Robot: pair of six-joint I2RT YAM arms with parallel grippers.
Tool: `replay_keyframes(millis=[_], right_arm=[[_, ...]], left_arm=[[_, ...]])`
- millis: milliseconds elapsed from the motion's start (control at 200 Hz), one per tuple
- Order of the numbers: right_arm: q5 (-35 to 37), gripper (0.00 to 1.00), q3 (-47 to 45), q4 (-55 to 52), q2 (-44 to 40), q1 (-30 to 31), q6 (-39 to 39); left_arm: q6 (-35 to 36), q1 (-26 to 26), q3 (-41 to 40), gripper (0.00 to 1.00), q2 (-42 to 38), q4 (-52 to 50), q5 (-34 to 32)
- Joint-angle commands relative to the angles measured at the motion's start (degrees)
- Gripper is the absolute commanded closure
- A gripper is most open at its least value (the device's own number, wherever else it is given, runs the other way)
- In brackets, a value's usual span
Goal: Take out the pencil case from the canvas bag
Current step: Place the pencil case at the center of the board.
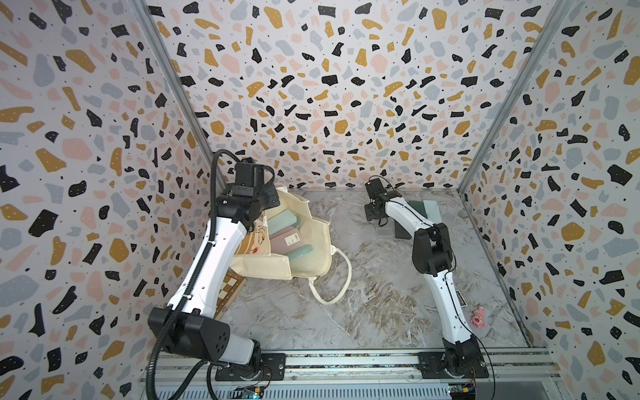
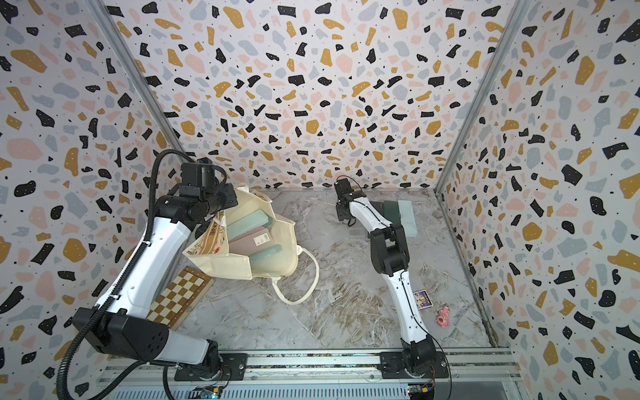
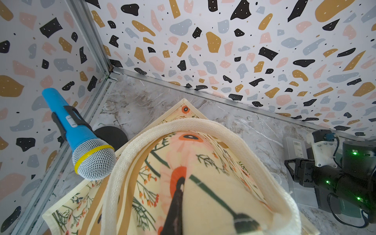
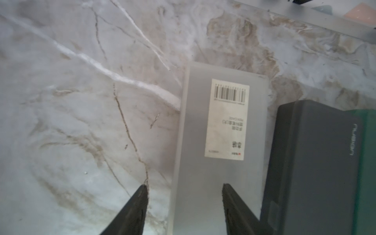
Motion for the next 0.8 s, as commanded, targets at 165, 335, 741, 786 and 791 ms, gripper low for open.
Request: replay_keyframes(millis=[165, 335, 741, 786, 791], right_arm=[[5.9, 0.48, 1.0, -3.2, 0.3, 0.3, 0.2], [7.0, 0.5, 0.8, -3.1, 0.1, 0.1, -0.8], [7.0, 0.53, -1.6, -2.2, -2.0, -2.0, -1.2], [7.0, 0.53, -1.7, -2.3, -2.1, -2.2, -1.2], [7.0, 0.53, -1.7, -2.3, -2.1, -2.2, -1.3]], left_arm=[[-0.4, 0.9, 0.2, 1.0, -2.0, 5.8, 0.1], [-0.3, 1.0, 0.2, 1.0, -1.9, 5.8, 0.5], [-0.4, 1.0, 0.2, 1.0, -1.5, 5.9, 1.3], [-0.4, 1.0, 0.2, 1.0, -1.6, 6.0, 1.3], [-0.4, 1.0, 0.2, 1.0, -1.5, 5.9, 1.3]])
